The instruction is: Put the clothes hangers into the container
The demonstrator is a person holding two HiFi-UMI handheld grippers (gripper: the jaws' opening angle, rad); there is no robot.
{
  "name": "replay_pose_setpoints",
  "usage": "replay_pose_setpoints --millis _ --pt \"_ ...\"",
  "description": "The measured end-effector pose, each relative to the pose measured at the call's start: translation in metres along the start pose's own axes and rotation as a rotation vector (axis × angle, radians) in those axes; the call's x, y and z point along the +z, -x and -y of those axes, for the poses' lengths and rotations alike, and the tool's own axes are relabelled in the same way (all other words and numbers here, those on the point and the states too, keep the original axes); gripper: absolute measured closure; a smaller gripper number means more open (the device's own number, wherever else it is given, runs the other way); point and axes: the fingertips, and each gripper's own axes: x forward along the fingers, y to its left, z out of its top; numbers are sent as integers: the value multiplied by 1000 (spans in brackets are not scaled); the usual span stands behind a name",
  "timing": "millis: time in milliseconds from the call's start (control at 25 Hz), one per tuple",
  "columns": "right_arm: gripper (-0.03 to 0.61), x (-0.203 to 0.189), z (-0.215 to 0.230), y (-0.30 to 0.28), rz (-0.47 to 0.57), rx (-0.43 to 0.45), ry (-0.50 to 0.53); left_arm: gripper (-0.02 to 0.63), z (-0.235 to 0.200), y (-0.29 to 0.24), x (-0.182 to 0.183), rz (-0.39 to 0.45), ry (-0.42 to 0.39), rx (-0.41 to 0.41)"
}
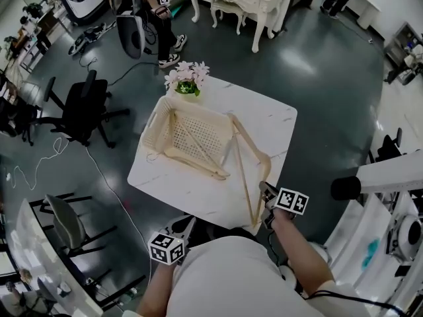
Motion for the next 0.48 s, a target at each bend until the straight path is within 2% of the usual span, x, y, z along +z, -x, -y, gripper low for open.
replay_pose_setpoints --millis 480 --pt "488 19 -90 -23 4 40 84 606 -39 11 16 2 -24 -76"
